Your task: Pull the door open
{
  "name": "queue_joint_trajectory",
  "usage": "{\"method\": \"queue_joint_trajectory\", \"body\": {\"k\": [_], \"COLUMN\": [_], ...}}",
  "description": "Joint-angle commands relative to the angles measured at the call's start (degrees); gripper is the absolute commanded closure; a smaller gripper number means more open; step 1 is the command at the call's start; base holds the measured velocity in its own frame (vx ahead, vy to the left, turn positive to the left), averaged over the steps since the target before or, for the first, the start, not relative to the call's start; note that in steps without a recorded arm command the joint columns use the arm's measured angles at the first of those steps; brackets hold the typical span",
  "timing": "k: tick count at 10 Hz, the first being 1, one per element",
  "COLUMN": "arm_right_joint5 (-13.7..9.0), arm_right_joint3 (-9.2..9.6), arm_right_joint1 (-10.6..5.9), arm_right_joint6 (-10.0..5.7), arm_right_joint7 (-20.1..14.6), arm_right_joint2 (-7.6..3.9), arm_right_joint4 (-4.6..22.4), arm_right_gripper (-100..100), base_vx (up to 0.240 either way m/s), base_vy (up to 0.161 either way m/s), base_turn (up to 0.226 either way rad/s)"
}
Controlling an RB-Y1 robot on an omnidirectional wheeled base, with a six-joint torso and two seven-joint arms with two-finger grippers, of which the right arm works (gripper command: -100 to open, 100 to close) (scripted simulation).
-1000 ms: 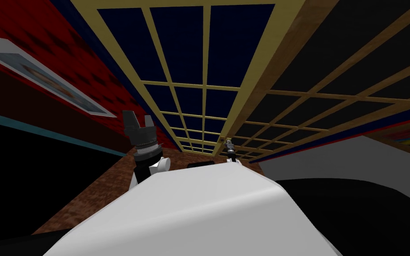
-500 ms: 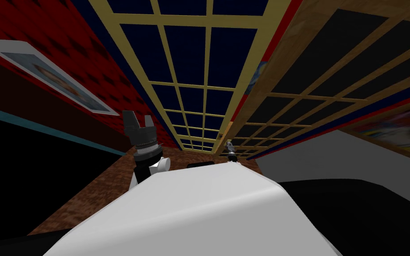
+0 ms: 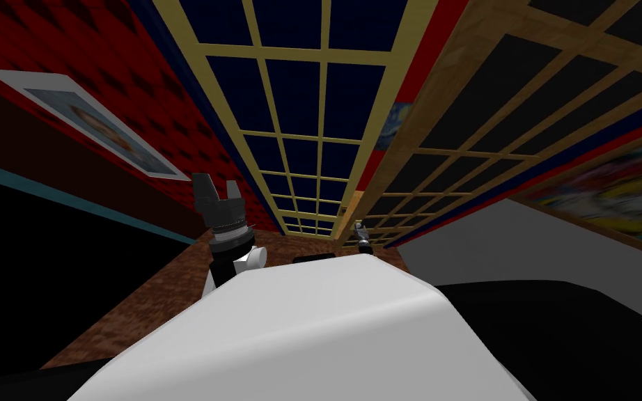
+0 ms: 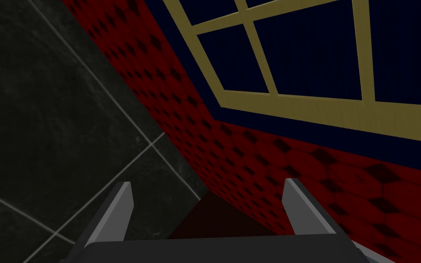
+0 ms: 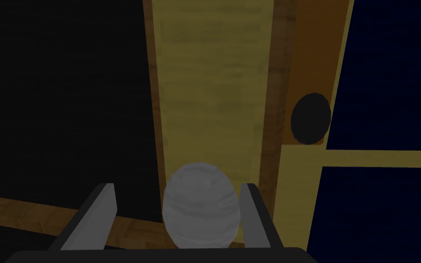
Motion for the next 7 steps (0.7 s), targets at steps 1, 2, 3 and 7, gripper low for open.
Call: {"method": "queue_joint_trajectory", "body": {"k": [1, 2, 3, 7], "arm_right_joint5": [-0.9, -1.0, -1.2, -1.8], "arm_right_joint3": [-0.63, -0.62, -0.61, -0.54], "arm_right_joint1": [1.65, 1.99, 2.33, 3.67], "arm_right_joint6": [0.81, 0.87, 0.92, 1.15], "arm_right_joint7": [-2.1, -2.6, -3.2, -5.5], "arm_right_joint2": [-1.11, -1.22, -1.32, -1.74], "arm_right_joint4": [0.7, 0.8, 0.8, 1.1], "arm_right_gripper": [100, 100, 100, 100], "base_vx": [-0.085, -0.118, -0.115, -0.106], "base_vy": [0.015, 0.006, 0.004, 0.000], "base_turn": [-0.075, -0.096, -0.021, -0.044]}}
